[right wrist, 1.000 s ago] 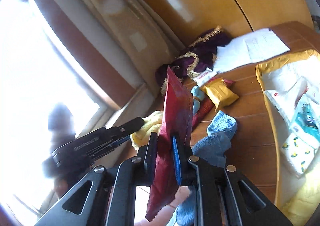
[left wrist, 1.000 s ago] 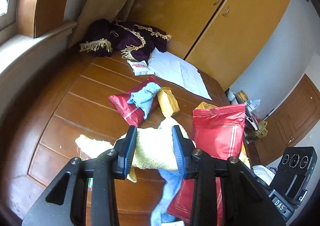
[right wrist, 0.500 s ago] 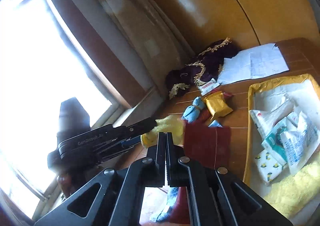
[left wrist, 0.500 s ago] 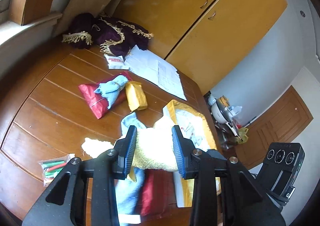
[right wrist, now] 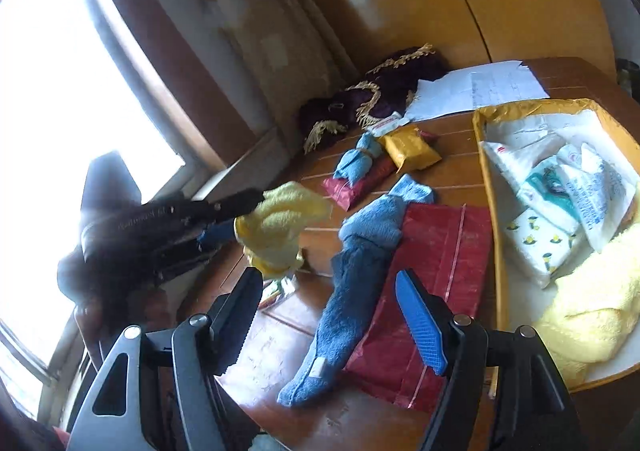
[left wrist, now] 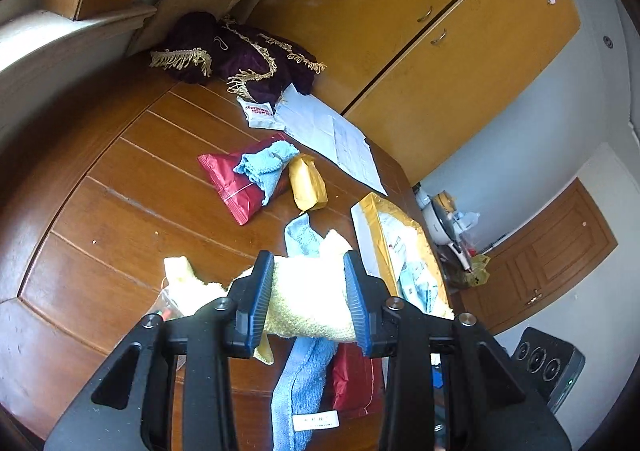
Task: Organize soft objects
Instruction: 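Set the red bag down on the table with the right tool while the left tool holds the cloth, then grasp the blue towel with the right tool while the left tool holds the yellow cloth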
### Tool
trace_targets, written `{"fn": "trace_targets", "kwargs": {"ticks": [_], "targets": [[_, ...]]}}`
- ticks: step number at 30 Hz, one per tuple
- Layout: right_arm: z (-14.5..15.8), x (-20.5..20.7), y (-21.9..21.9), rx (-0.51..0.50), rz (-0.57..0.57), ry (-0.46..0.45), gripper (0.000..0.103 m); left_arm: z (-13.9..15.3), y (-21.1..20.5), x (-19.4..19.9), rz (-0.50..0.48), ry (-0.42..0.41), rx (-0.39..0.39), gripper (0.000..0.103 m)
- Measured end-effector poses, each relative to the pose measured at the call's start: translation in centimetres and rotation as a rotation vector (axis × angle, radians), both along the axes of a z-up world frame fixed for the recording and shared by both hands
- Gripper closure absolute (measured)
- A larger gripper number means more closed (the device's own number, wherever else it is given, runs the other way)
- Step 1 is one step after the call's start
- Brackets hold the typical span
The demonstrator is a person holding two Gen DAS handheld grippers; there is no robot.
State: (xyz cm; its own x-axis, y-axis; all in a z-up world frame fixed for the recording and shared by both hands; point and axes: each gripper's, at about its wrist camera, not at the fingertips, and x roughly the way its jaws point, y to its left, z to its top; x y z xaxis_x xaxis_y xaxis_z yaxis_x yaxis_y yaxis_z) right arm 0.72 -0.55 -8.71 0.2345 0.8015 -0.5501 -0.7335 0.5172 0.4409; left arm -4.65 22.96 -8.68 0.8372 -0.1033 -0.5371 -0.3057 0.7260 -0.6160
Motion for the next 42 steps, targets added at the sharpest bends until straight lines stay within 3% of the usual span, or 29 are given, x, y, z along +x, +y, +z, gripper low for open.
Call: {"fn": "trace_targets", "kwargs": {"ticks": [5, 11, 13, 14, 17, 20, 22, 28, 35, 38, 40, 42], "targets": [[-1.0, 1.6, 3.0, -0.050, 0.012, 0.007, 0.031, -0.7, 2.1, 2.0, -0.028, -0.004, -0.036, 0.070], [-3.6, 5.3, 6.5, -0.176, -0.042, 0.003, 0.036, -3.9, 3.7, 4.6, -0.095, 0.060, -0.102, 0.066], [-4.7, 5.8, 7.0, -0.202, -0.042, 0.018, 0.049, -4.1, 3.8, 4.6, -0.117, 0.031, -0.113, 0.058], [-5.2, 6.0, 7.2, -0.208, -0.031, 0.034, 0.061, -3.9, 3.8, 4.4, -0.120, 0.010, -0.104, 0.050], [-5.7, 6.1, 6.9, -0.201, -0.019, 0.042, 0.064, -2.8, 3.8, 3.8, -0.092, -0.022, -0.029, 0.034], [-4.9, 6.1, 6.1, -0.147, -0.029, 0.052, 0.074, -1.9, 3.5, 3.8, -0.079, -0.004, 0.102, 0.034], [-4.3, 6.3, 5.3, -0.110, -0.049, 0.058, 0.076, -1.9, 3.3, 4.0, -0.109, 0.020, 0.167, 0.034], [-2.2, 6.8, 3.5, 0.024, -0.083, 0.045, 0.080, -3.5, 2.8, 5.2, -0.179, 0.129, 0.238, 0.034], [-2.0, 6.7, 3.0, 0.033, -0.076, 0.052, 0.080, -4.1, 1.4, 7.2, -0.182, 0.175, 0.327, 0.034], [-1.7, 6.8, 2.3, 0.057, -0.071, 0.072, 0.080, -5.2, 0.2, 8.6, -0.210, 0.248, 0.397, 0.034], [-1.1, 6.8, 1.9, 0.076, -0.080, 0.059, 0.080, -5.8, -0.4, 9.3, -0.222, 0.279, 0.416, 0.039], [-0.4, 6.8, 1.3, 0.094, -0.090, 0.045, 0.081, -6.1, -0.6, 9.5, -0.232, 0.295, 0.402, 0.060]]}}
